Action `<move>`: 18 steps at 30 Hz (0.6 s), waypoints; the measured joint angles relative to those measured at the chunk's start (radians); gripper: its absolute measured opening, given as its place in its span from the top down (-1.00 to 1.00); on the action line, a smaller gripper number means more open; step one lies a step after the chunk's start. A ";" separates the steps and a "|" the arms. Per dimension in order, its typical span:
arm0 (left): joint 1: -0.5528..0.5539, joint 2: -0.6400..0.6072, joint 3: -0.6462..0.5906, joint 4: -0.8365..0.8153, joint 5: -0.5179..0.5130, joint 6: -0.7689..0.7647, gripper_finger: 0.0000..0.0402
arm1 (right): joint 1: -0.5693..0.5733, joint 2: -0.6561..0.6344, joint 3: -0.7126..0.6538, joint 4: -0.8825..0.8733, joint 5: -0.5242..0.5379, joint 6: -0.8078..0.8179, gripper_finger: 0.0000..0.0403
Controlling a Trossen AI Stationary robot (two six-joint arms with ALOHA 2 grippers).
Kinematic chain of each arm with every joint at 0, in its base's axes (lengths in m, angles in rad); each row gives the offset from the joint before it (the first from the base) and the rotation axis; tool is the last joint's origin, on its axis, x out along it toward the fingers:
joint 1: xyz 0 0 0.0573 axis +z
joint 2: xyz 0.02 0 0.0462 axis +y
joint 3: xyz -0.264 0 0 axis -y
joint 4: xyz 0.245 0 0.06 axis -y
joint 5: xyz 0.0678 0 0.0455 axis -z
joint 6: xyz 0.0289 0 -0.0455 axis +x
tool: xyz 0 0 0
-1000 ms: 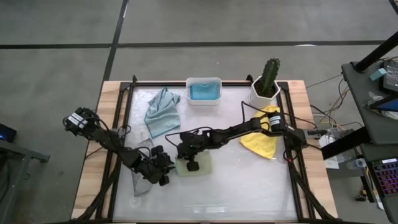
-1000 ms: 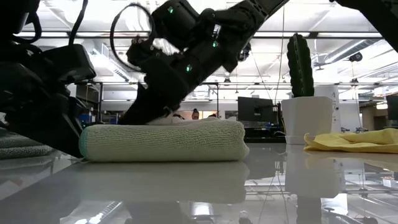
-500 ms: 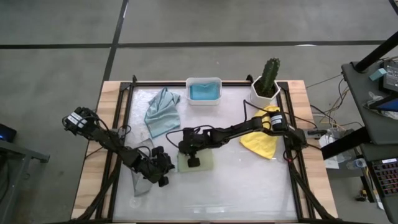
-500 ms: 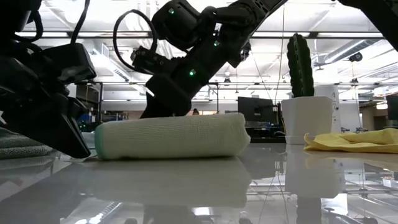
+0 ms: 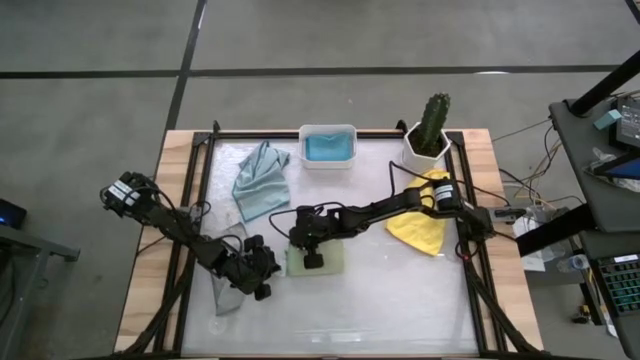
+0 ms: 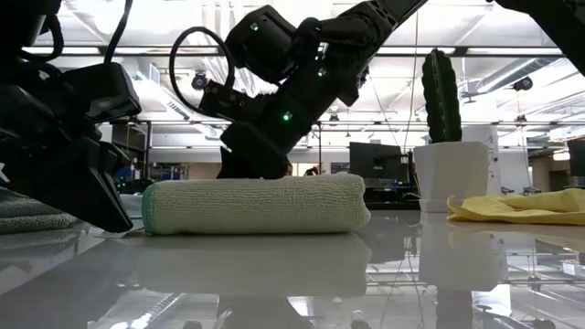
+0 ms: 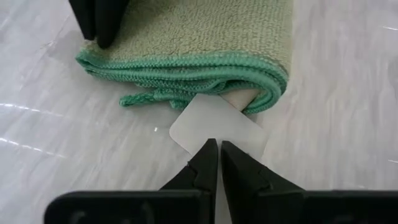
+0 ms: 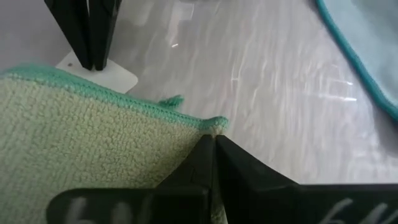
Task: Fold microfiber towels
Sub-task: Fold the green cloth
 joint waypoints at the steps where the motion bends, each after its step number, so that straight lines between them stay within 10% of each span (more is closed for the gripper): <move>1: 0.000 -0.004 0.001 0.001 -0.005 -0.004 0.97 | 0.000 0.000 0.000 0.004 0.000 0.000 0.95; 18: 0.000 -0.143 -0.004 -0.003 -0.004 0.107 0.49 | 0.000 -0.081 0.000 -0.022 -0.003 0.009 0.38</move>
